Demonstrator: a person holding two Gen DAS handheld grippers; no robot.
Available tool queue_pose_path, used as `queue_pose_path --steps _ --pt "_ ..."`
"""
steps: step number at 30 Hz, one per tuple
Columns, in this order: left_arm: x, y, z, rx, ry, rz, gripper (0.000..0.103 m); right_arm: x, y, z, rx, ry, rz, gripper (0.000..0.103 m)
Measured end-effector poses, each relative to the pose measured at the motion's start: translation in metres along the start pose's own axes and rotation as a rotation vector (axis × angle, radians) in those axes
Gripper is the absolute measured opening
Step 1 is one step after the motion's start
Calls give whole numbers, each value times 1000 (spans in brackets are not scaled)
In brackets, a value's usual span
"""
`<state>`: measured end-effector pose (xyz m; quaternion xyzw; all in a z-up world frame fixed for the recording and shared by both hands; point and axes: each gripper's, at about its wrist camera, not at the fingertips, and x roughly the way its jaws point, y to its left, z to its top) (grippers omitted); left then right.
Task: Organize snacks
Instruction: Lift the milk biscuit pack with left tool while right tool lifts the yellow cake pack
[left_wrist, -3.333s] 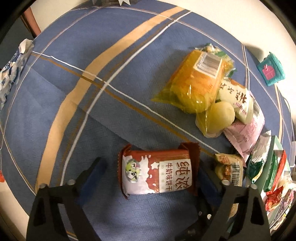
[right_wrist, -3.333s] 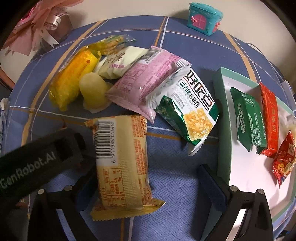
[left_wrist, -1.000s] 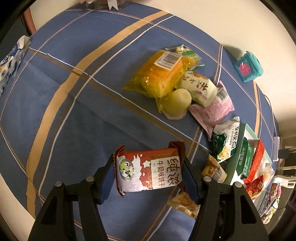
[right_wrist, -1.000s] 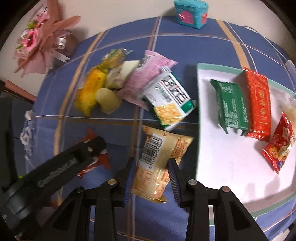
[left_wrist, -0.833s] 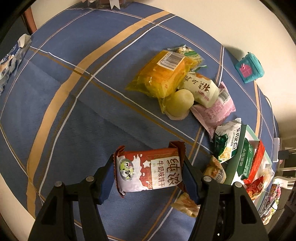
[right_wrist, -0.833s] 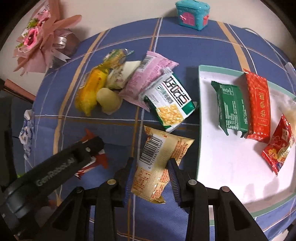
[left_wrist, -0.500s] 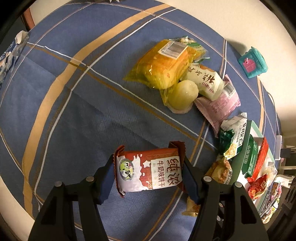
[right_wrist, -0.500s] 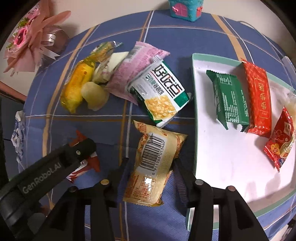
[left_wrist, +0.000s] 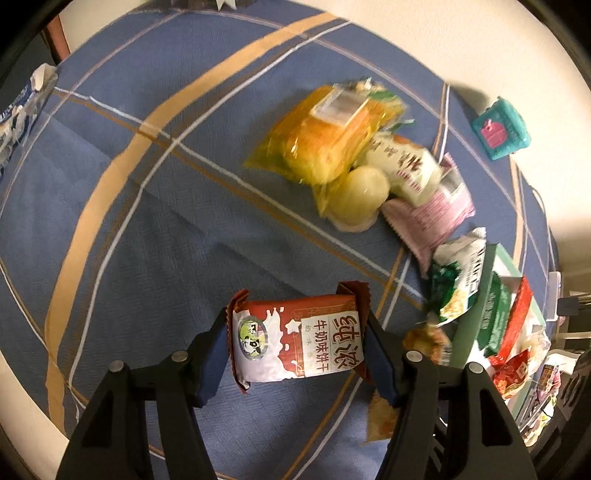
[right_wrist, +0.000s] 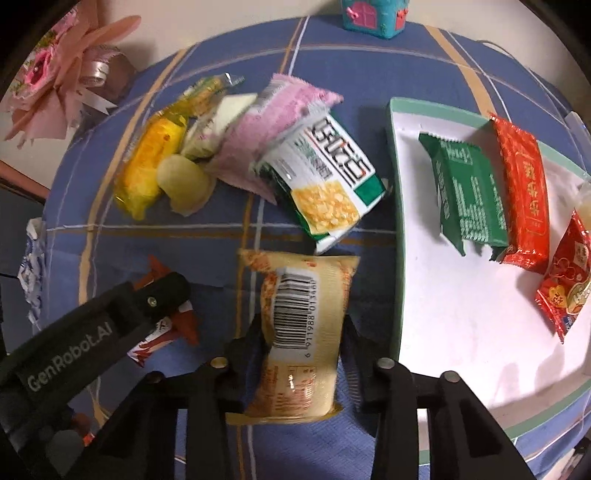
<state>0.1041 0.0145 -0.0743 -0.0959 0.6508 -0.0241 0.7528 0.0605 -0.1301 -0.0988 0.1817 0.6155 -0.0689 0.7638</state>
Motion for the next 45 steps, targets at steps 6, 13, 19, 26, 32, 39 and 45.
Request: queue_pose_path --steps 6,13,19,26,32,39,45 --pt "-20 -5 2 -5 -53 -18 68 -29 4 0 3 -75 42 37" --pt "-41 -14 3 7 -104 -38 68 -64 4 2 2 -148 73 34" --pt "-38 -20 1 20 -100 -34 68 -67 -1 11 -18 -147 52 34" --pt "-23 -7 2 -19 -58 -21 68 -31 -1 8 -14 -66 68 36" --pt "-18 0 2 -33 -44 -20 68 -7 10 8 -32 -44 56 48" --pt "-13 2 3 -40 -31 -22 68 8 14 6 -32 -35 63 40" --pt "-22 0 2 -34 -53 -28 68 -9 11 6 -16 -78 84 35"
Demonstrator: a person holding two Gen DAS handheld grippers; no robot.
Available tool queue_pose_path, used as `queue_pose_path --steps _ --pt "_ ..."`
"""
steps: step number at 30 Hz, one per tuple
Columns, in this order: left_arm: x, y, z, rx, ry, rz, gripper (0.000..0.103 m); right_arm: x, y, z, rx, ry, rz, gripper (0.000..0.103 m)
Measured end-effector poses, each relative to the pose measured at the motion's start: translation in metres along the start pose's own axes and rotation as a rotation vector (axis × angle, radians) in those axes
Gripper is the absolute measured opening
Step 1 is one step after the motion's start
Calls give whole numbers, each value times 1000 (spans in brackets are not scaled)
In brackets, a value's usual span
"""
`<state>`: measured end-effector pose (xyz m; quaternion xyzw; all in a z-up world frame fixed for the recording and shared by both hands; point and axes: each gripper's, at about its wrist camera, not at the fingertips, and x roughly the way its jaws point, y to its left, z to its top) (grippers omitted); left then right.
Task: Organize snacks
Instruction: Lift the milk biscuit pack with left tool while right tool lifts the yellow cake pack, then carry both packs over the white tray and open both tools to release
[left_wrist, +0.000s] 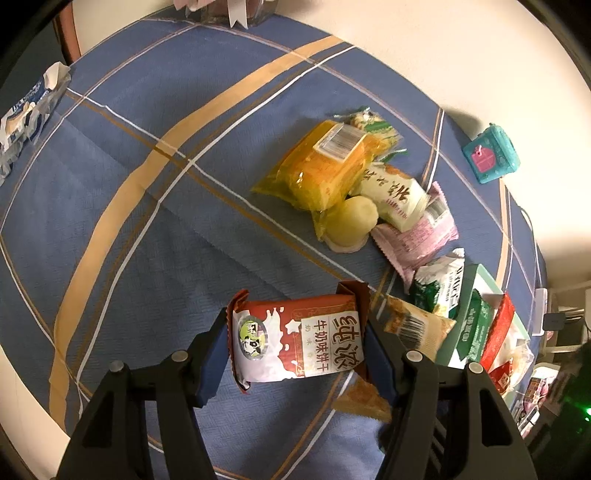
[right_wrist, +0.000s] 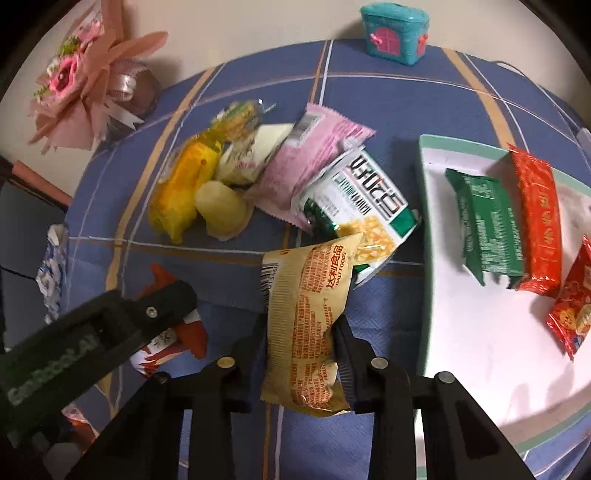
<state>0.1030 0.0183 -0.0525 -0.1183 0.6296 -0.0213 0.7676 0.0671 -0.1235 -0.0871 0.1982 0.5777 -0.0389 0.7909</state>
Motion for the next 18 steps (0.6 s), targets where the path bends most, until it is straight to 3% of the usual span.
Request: queue_pose_path --steps 8,18 --pt "-19 -24 -8 60 -47 -12 68 -57 -17 2 35 -101 10 35" --pt "-13 -104 -50 267 0 -76 68 -100 -98 0 145 -153 -233 35"
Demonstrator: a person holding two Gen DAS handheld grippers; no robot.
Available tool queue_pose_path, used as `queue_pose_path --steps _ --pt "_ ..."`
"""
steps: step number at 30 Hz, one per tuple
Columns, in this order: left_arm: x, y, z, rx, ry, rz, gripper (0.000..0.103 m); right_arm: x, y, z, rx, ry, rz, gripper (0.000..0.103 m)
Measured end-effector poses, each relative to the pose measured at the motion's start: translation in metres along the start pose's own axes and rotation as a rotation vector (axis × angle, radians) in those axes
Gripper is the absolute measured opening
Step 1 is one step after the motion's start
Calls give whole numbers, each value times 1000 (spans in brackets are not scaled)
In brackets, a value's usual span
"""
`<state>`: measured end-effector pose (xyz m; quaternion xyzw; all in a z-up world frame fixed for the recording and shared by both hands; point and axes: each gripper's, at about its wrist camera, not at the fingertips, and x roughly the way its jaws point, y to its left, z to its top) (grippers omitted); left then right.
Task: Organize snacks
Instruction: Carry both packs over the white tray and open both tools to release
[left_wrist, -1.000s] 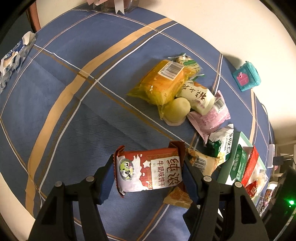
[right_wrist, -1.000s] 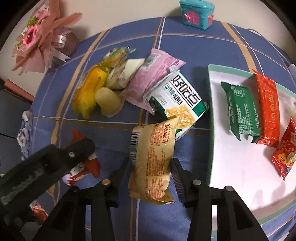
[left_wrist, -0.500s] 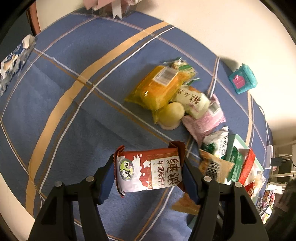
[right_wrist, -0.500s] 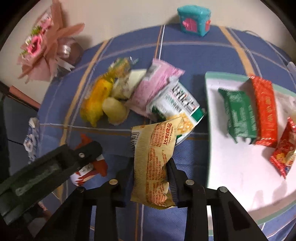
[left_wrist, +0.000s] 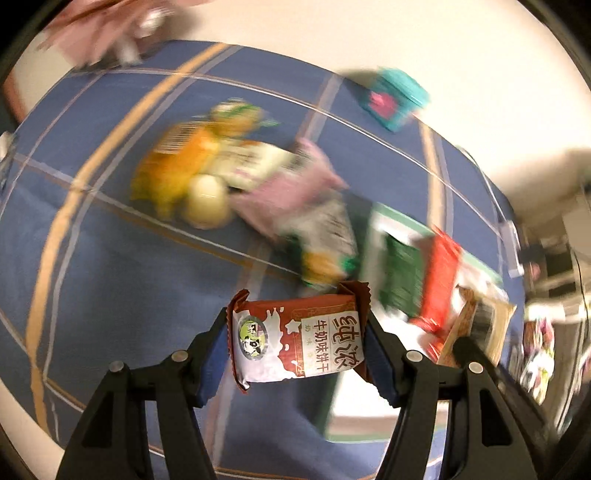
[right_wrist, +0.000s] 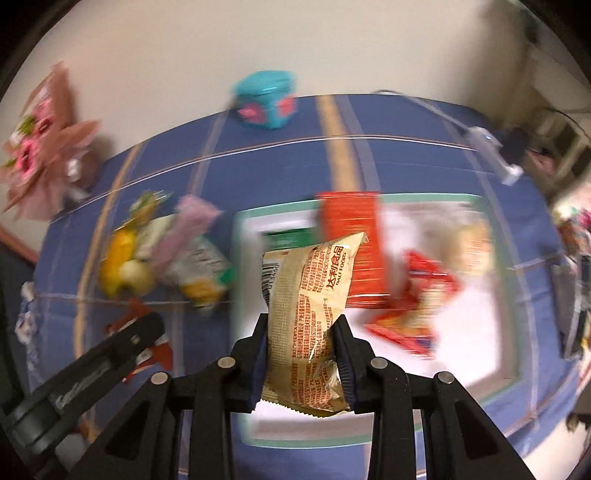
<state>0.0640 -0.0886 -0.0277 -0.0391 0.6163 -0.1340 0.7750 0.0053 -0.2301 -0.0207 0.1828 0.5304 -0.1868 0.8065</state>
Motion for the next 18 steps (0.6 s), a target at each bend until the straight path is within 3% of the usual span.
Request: queue_pose_path --steps 9,18 --pt "23 -87 -42 239 80 -17 68 -11 -106 2 147 -12 -150 35" --pt "46 -111 -58 298 131 9 68 3 -154 -7 227 51 -181 35"
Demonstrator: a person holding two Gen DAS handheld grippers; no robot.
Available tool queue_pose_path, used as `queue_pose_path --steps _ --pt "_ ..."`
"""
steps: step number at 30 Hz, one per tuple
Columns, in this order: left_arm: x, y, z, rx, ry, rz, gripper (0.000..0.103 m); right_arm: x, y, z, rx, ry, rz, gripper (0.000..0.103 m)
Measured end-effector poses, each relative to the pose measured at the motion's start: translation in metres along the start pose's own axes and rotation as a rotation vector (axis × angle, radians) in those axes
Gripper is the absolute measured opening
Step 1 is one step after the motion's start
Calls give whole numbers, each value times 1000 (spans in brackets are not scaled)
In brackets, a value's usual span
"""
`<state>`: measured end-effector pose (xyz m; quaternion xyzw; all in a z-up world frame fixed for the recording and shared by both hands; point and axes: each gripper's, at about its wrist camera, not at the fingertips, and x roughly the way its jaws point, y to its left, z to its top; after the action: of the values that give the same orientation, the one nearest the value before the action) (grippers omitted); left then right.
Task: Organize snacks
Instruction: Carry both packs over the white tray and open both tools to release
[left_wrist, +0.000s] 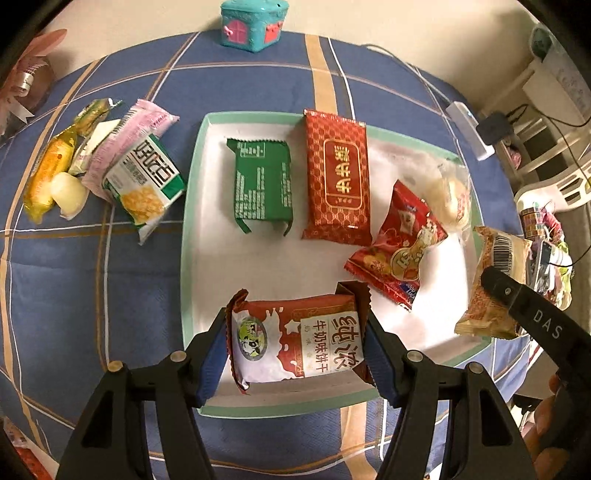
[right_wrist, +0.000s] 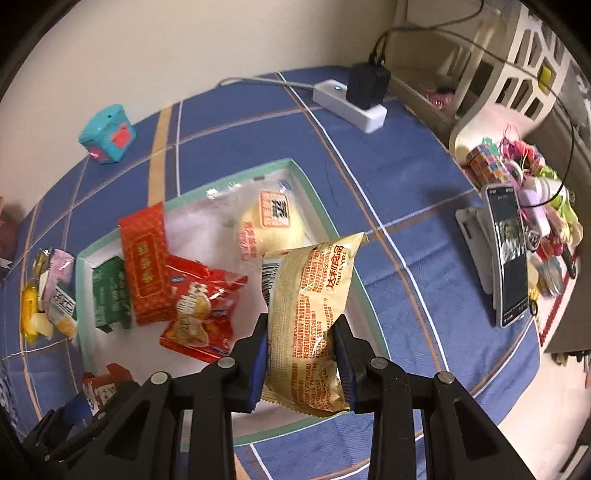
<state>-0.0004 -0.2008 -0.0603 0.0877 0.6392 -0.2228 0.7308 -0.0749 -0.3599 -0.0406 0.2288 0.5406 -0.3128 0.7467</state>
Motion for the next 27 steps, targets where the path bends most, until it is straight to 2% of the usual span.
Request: queue_pose_path --steps 2,6,8,13,15,17,20,27 --pt "4 -2 2 0 5 2 69 4 1 0 0 12 4 35" --pt "2 0 3 -12 -6 2 80 4 6 -1 -9 13 17 39" --pt "-2 2 2 -18 -14 -2 80 1 7 -1 -9 3 16 60" --pt "-15 19 5 -56 -47 4 83 -5 12 0 -7 -9 26 65" --pt "-21 31 8 -78 -74 40 88 -6 16 -1 -12 -5 42 73" --pt "-24 44 12 -106 -97 87 89 -6 22 -2 -23 -1 55 87" --pt "-30 71 14 -161 -125 154 98 -5 33 -5 -36 5 81 102" --pt "-44 122 12 -272 -175 212 99 -13 57 -9 -68 -11 107 103"
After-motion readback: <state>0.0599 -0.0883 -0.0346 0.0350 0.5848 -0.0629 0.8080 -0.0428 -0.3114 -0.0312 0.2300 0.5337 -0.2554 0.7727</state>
